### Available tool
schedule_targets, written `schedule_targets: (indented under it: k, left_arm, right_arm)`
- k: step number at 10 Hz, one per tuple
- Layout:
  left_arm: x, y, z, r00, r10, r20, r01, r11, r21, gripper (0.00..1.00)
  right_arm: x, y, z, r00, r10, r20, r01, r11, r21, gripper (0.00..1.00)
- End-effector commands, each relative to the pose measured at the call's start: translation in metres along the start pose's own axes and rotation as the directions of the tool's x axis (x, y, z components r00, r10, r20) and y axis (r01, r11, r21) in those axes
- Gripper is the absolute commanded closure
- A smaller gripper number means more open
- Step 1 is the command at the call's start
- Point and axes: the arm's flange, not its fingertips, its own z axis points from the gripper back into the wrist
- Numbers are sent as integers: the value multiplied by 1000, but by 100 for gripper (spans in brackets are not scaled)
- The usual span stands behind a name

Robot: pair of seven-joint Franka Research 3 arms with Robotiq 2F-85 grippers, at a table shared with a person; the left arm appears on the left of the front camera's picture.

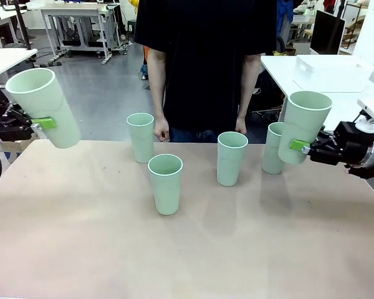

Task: Stack the cups and store them in the basket.
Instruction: Pick up two Reusable plastic cups , one in each hand.

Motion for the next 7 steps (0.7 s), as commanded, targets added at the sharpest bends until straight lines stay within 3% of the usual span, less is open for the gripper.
schedule_targets:
  k: [1,3,4,7]
  left_arm:
    - [1,-3,-10,1000,26,2,-26,999,23,14]
    - [0,-6,-16,998,50,-33,-49,997,52,14]
    - [-6,-2,-8,1000,15,-15,-15,1000,0,14]
    - [-6,-2,-8,1000,15,-15,-15,1000,0,14]
  right_arm:
    - [7,-2,-5,998,-52,-17,52,999,-4,17]
    - [12,1,2,992,-116,-45,119,989,84,17]
    - [-1,0,0,999,-44,-17,44,999,12,17]
    - [-1,0,0,999,-44,-17,44,999,12,17]
